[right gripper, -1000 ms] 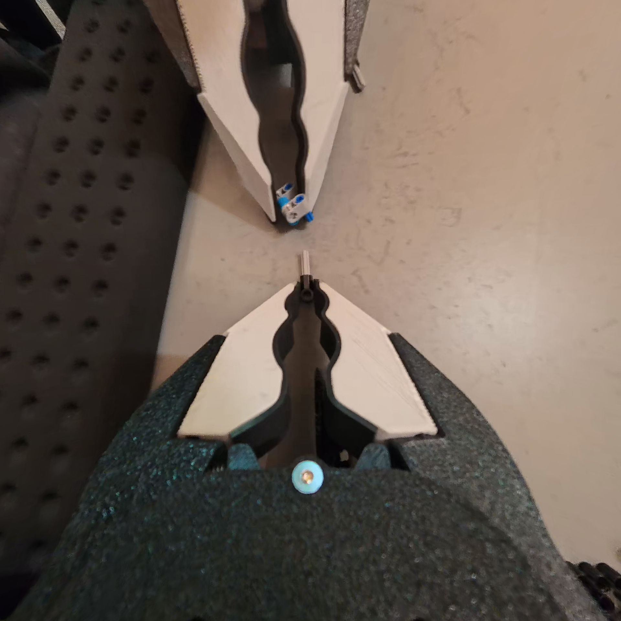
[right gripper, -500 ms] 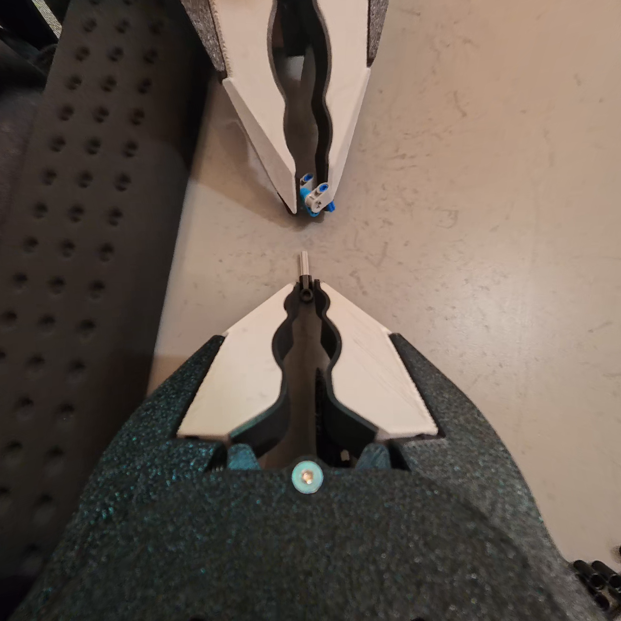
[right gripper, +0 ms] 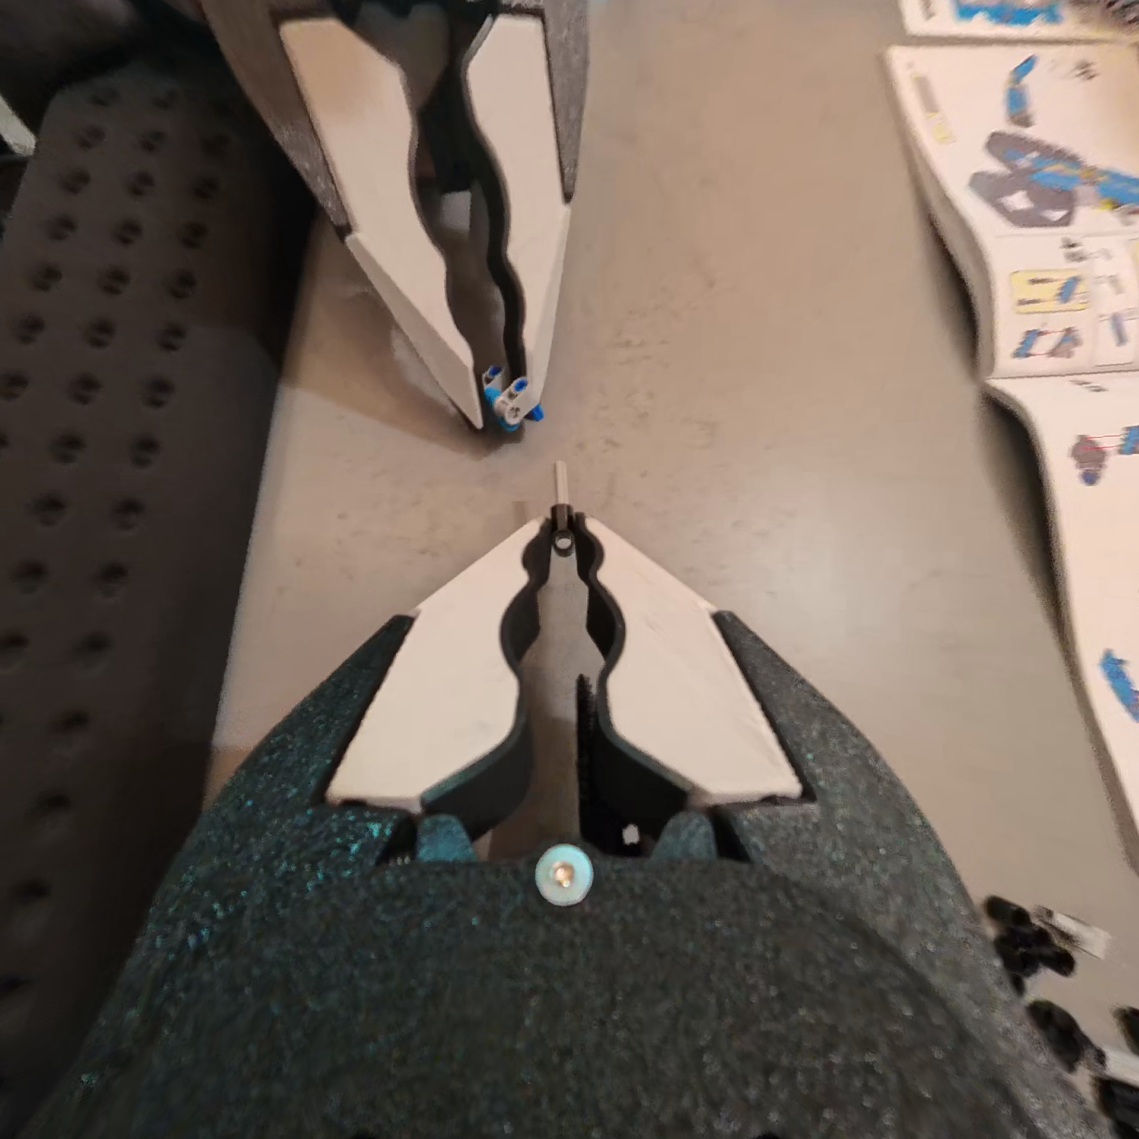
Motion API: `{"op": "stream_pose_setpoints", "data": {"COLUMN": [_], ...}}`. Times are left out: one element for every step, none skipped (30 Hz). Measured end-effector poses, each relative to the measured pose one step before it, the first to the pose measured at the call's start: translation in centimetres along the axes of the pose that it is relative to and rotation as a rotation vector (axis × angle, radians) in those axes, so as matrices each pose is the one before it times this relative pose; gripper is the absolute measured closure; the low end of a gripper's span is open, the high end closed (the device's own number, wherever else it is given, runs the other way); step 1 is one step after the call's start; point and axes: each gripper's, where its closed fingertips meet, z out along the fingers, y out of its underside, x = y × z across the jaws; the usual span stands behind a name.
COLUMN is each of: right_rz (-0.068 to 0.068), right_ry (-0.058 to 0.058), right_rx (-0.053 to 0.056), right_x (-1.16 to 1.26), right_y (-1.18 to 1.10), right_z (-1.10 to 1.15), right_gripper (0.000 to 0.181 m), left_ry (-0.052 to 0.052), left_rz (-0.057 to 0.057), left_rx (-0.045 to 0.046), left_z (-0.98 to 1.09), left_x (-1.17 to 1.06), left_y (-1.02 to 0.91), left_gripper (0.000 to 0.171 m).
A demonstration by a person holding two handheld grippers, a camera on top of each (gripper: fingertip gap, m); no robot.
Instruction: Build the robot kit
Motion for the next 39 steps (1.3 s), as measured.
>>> {"op": "stream_pose_setpoints", "data": {"right_rz": [-0.0034, -0.004, -0.0033, -0.0039, -0.0057, -0.0091, -0.0133, -0.0184, -0.0265, -0.0329, -0.035, -0.0345, -0.0349, -0.0362, -0.0347, -0.0359, -0.0394, -0.0415, -0.039, -0.0302, -0.0203, -0.0124, -0.0066, -0.0022, -0.0055, -0.0041, 0.0006, 0.0003, 0.0003, 0.0018, -0.0018, -0.0008, 0.0042, 0.0045, -0.0021, -0.0049, -0.0021, -0.0019, -0.0025], "right_ry": [0.0168, 0.0119, 0.0074, 0.0064, 0.0071, 0.0118, 0.0169, 0.0228, 0.0279, 0.0265, 0.0244, 0.0185, 0.0163, 0.0154, 0.015, 0.0166, 0.0248, 0.0262, 0.0224, 0.0164, 0.014, 0.0096, -0.0013, -0.0012, 0.0044, -0.0011, -0.0001, 0.0017, -0.0031, 0.0002, 0.0032, -0.0015, -0.0053, -0.002, -0.0012, 0.0035, -0.0034, 0.0008, 0.0018], "right_rx": [0.0199, 0.0199, 0.0187, 0.0177, 0.0154, 0.0119, 0.0091, 0.0058, 0.0006, -0.0021, 0.0014, 0.0054, 0.0053, 0.0043, 0.0055, 0.0052, 0.0027, 0.0032, 0.0054, 0.0089, 0.0113, 0.0128, 0.015, 0.01, 0.006, 0.0097, 0.0117, 0.0084, 0.0025, -0.0036, 0.0044, 0.0056, 0.0017, -0.0029, -0.0068, -0.0048, -0.0029, -0.0026, -0.0002], "right_x": [0.28, 0.183, 0.092, 0.069, 0.064, 0.116, 0.178, 0.242, 0.263, 0.191, 0.098, -0.028, -0.084, -0.109, -0.124, -0.11, 0.016, 0.049, 0.033, -0.01, 0.021, 0.01, -0.106, -0.093, -0.009, -0.081, -0.045, 0.003, -0.051, 0.001, 0.054, 0.002, -0.04, -0.001, -0.026, 0.022, -0.068, -0.009, 0.006], "right_y": [-0.367, -0.372, -0.35, -0.355, -0.307, -0.249, -0.195, -0.158, -0.09, -0.066, -0.143, -0.247, -0.266, -0.266, -0.26, -0.278, -0.266, -0.28, -0.283, -0.326, -0.343, -0.353, -0.369, -0.291, -0.221, -0.263, -0.268, -0.197, -0.067, 0.07, -0.04, -0.072, -0.011, 0.057, 0.093, 0.079, 0.055, 0.01, -0.034], "right_z": [-0.283, -0.256, -0.218, -0.178, -0.143, -0.124, -0.111, -0.093, -0.067, -0.019, 0.02, 0.061, 0.091, 0.108, 0.101, 0.094, 0.045, 0.021, -0.001, -0.034, -0.051, -0.084, -0.058, -0.023, -0.028, -0.044, -0.06, -0.04, -0.017, 0.036, -0.037, -0.071, -0.036, 0.021, 0.021, 0.026, 0.025, -0.003, 0.0], "right_gripper": [0.174, 0.174, 0.174, 0.174, 0.174, 0.174, 0.174, 0.174, 0.174, 0.174, 0.174, 0.174, 0.174, 0.174, 0.174, 0.174, 0.174, 0.174, 0.174, 0.174, 0.174, 0.174, 0.175, 0.175, 0.174, 0.175, 0.174, 0.174, 0.174, 0.174, 0.174, 0.174, 0.174, 0.174, 0.174, 0.174, 0.174, 0.174, 0.174], "left_ry": [-0.0252, -0.0269, -0.0215, -0.0182, -0.0188, -0.0221, -0.0238, -0.0136, -0.003, -0.0065, -0.0099, -0.0016, 0.0052, 0.0143, 0.035, 0.054, 0.0658, 0.072, 0.0623, 0.0432, 0.0322, 0.0259, 0.0209, 0.0201, 0.0196, 0.0076, -0.0015, -0.0044, -0.008, -0.0125, 0.0005, 0.0085, 0.0083, 0.0019, -0.0048, -0.0012, 0.0063, 0.0001, -0.01], "left_rz": [0.0211, 0.0272, 0.0278, 0.023, 0.0163, 0.0093, 0.0034, -0.0017, -0.0063, -0.0117, -0.0181, -0.0229, -0.0282, -0.036, -0.0471, -0.0619, -0.0738, -0.0727, -0.063, -0.0488, -0.031, -0.0214, -0.0168, -0.0101, -0.0047, -0.0011, 0.0065, 0.0137, 0.0184, 0.0151, 0.0072, -0.0064, -0.0146, -0.0129, -0.0068, -0.0046, -0.0031, 0.0058, 0.0203], "left_rx": [0.00641, 0.00547, 0.00191, -0.00353, -0.01029, -0.0141, -0.01252, -0.00799, -0.00344, -0.00083, 0.00343, 0.01289, 0.02781, 0.04489, 0.0575, 0.05944, 0.05324, 0.04224, 0.03064, 0.02591, 0.02277, 0.01403, 0.00743, 0.00022, -0.00946, -0.01171, -0.0097, -0.01068, -0.0029, 0.00541, 0.00498, 0.00077, 0.00035, 0.00437, 0.00609, 0.00225, -0.0019, -0.00302, -0.00096], "left_z": [-0.078, -0.066, -0.008, 0.039, 0.109, 0.135, 0.106, 0.083, 0.041, 0.028, -0.014, -0.096, -0.228, -0.392, -0.484, -0.476, -0.42, -0.346, -0.248, -0.218, -0.163, -0.091, -0.048, 0.019, 0.089, 0.121, 0.1, 0.079, 0.024, -0.001, 0.002, 0.011, 0.007, -0.029, -0.056, -0.051, -0.011, -0.006, -0.033], "left_x": [-0.251, -0.21, -0.088, -0.055, -0.108, -0.222, -0.308, -0.215, -0.104, -0.193, -0.298, -0.219, -0.168, -0.076, 0.137, 0.325, 0.443, 0.523, 0.456, 0.311, 0.286, 0.271, 0.234, 0.249, 0.279, 0.135, 0.047, 0.048, 0.03, -0.026, 0.089, 0.07, -0.01, -0.087, -0.152, -0.089, 0.075, 0.058, 0.005], "left_y": [-0.106, -0.104, -0.04, 0.039, 0.126, 0.191, 0.174, 0.097, 0.038, -0.007, -0.078, -0.215, -0.447, -0.716, -0.899, -0.938, -0.855, -0.678, -0.504, -0.433, -0.369, -0.207, -0.103, 0.03, 0.187, 0.196, 0.181, 0.174, 0.045, -0.079, -0.035, 0.011, 0.0, -0.089, -0.105, -0.04, 0.038, 0.047, -0.003], "left_gripper": [0.158, 0.158, 0.158, 0.158, 0.158, 0.158, 0.158, 0.158, 0.158, 0.157, 0.155, 0.149, 0.144, 0.143, 0.142, 0.142, 0.142, 0.141, 0.14, 0.14, 0.14, 0.141, 0.144, 0.147, 0.149, 0.15, 0.152, 0.161, 0.168, 0.168, 0.168, 0.168, 0.168, 0.168, 0.166, 0.165, 0.166, 0.167, 0.168]}}
